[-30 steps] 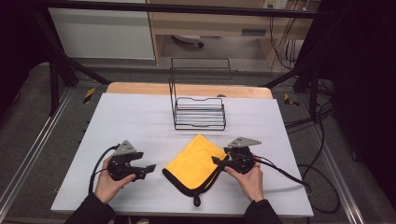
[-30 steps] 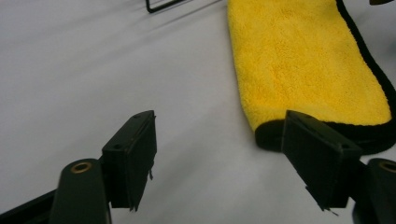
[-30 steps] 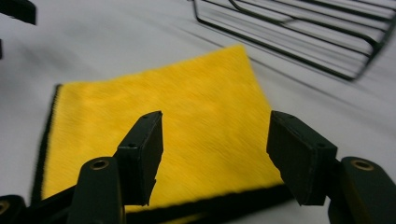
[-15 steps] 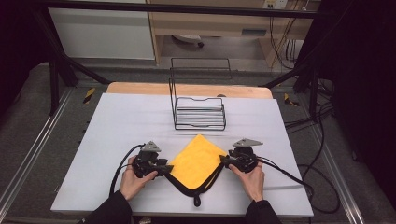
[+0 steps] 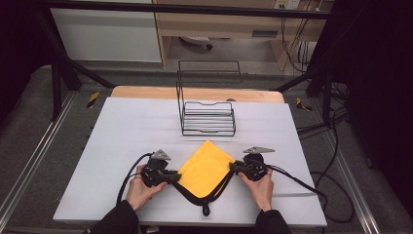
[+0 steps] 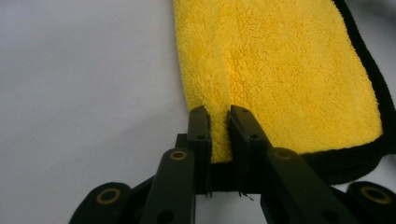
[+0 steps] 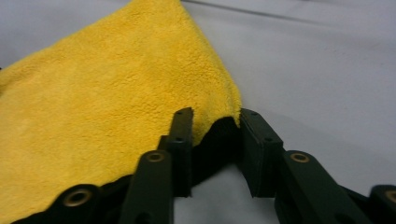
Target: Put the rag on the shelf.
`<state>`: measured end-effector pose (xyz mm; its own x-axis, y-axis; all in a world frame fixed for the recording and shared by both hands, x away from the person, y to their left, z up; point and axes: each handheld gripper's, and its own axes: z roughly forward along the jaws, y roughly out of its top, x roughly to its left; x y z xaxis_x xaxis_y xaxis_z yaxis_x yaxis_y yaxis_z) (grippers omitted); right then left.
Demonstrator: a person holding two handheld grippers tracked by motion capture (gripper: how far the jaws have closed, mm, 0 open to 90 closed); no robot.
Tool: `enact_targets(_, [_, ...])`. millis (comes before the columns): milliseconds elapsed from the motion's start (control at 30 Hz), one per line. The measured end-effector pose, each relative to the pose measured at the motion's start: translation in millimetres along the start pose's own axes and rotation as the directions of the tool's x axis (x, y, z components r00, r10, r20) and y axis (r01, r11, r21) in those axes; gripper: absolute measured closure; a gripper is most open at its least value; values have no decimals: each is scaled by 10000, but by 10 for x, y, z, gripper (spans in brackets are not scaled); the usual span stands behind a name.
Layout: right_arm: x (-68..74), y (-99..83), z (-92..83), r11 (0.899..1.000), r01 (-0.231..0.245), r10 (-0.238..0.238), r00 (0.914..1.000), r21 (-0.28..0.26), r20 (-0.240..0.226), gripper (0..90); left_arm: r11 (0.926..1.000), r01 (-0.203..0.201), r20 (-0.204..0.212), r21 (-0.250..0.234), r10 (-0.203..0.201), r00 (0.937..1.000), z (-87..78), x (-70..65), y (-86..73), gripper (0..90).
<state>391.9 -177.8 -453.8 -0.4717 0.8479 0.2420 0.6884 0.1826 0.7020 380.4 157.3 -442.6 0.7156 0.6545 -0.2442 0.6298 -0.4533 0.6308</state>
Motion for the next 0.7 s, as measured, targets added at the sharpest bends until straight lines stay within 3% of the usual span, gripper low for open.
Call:
enact_targets(200, [-7,43,-9,10000,-21,20,9997,-40,-237,773,9998,219,-79,1,-219,9997,-70,-94,-29,834])
enact_targets(500, [193,280,101,9924,1231,-1224,9899,47,-720,776,9991,425,-54,55,-425,9991,-309,-348,-273,836])
enact_targets(600, [292,325,242,9807,1957,-1949,9755,-19,-1021,773,9990,443,-233,-39,-444,9987,-353,-445,-381,835])
enact_targets(700, [321,333,320,9764,2155,-2157,9697,-145,-1145,764,9993,374,-454,-92,-378,9983,-357,-513,-442,835])
